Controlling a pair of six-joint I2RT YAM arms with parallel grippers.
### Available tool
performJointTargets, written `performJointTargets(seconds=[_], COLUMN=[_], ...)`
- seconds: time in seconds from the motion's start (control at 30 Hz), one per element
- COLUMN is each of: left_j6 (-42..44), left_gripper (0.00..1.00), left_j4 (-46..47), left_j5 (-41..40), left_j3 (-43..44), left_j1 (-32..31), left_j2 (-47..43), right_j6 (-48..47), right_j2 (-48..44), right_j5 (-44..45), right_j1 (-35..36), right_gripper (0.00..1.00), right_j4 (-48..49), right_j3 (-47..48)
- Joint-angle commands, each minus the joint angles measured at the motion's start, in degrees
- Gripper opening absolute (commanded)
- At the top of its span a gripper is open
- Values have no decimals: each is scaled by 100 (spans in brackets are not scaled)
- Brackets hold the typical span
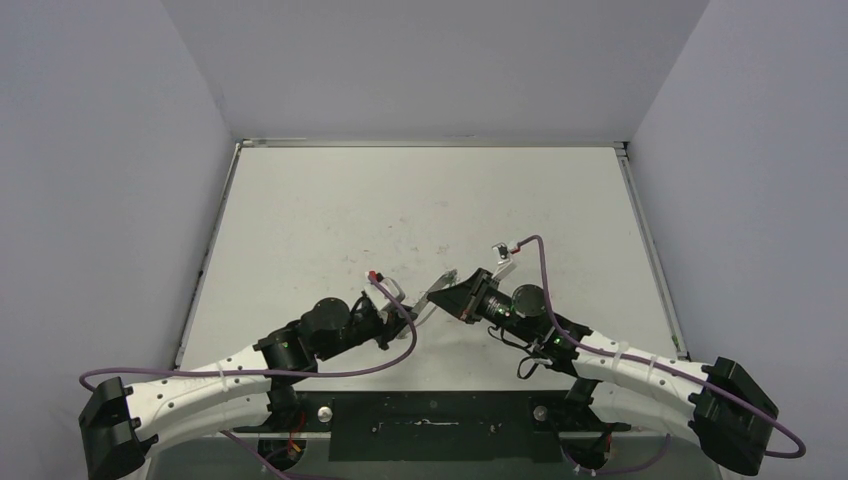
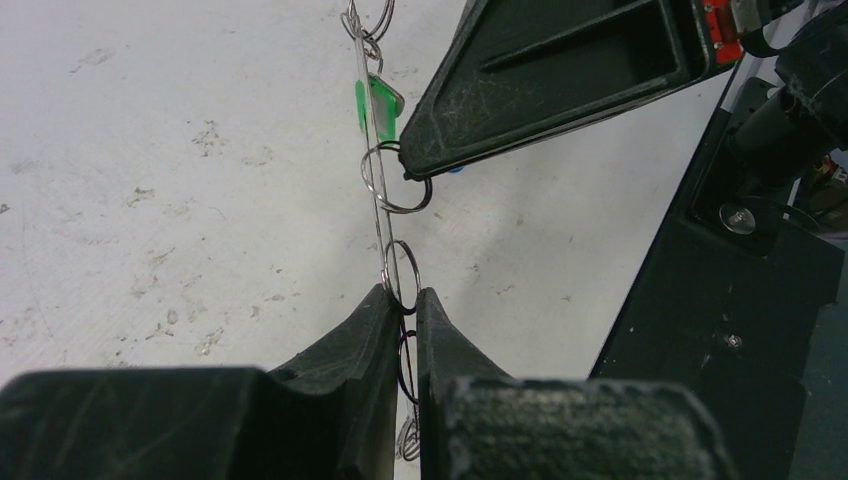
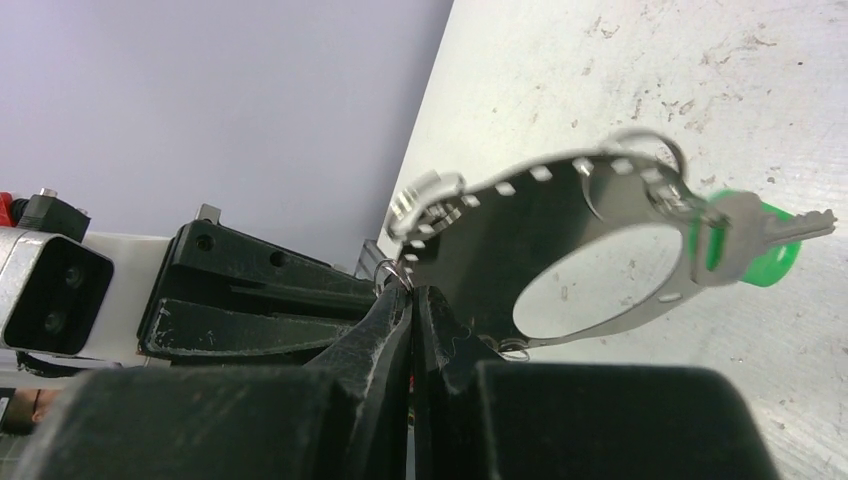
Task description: Put the keys on the keyring
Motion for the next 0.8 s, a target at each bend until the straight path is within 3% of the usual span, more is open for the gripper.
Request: performJointTargets(seconds=[0.0,0.33,0.5,0.77], left_j6=[-96,-100,-67,164], left_gripper=[0,0,0,0], left_j4=[372,387,389,249], left_j5=[-440,-587,-545,-215], left_j3=[166,104,120,203], left_j1=[24,24,24,19], left_j2=[-129,-192,-147,-151], right_j6=[-32,156,-302,-2298], right_j2=[-262,-338,-396,-1008], right_j5=[192,180,30,-66], right_j1=[33,33,38,42], right_gripper=[0,2,44,63], right_j4=[236,-33,-543,-1612], right_j3=[-72,-136,97,685])
